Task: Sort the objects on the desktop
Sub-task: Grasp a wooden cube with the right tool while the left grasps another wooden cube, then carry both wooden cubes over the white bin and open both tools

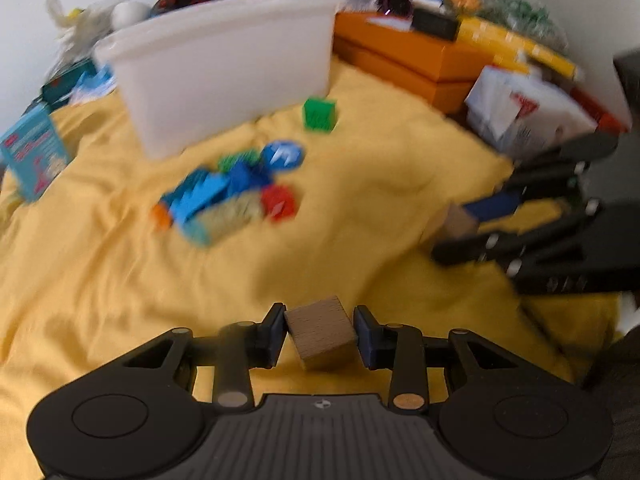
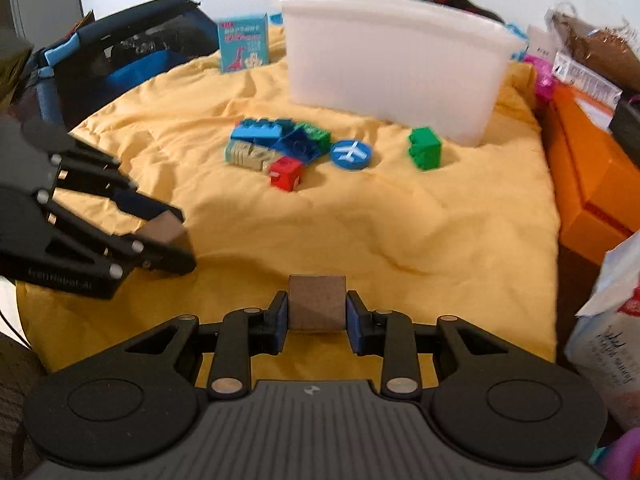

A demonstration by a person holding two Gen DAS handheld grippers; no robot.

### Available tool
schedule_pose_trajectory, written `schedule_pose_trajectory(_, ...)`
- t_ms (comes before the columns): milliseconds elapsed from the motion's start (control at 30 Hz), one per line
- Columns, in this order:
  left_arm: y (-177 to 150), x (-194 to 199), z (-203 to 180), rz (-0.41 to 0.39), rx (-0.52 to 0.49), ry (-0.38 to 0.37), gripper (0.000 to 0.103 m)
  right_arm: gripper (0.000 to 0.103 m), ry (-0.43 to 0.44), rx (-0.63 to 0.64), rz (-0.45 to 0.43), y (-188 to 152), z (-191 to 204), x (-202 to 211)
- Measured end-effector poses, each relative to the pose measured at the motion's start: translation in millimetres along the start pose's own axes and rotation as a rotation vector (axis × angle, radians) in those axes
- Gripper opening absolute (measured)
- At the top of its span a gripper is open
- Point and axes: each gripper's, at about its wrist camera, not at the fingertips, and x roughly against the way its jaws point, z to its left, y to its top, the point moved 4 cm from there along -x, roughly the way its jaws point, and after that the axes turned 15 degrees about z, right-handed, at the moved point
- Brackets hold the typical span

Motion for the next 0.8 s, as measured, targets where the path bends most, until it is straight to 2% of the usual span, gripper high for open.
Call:
schedule_pose_trajectory(200,-8,-4,2,-0.015,0.052,0.018,0.042,0.037,-0.046,0.043,0.009,-1,9,-6)
schedule_pose_trajectory(367,-12,-4,3,-0.027,0.074,0.006,0.042,0.04,-0.048,0.017,0.004,-3,8,-7)
schedule_pose_trajectory(800,-16,-4,2,-0.038,0.068,0.006,0.042,0.041,-0.053,0.016,-0.007,-8,7,-7)
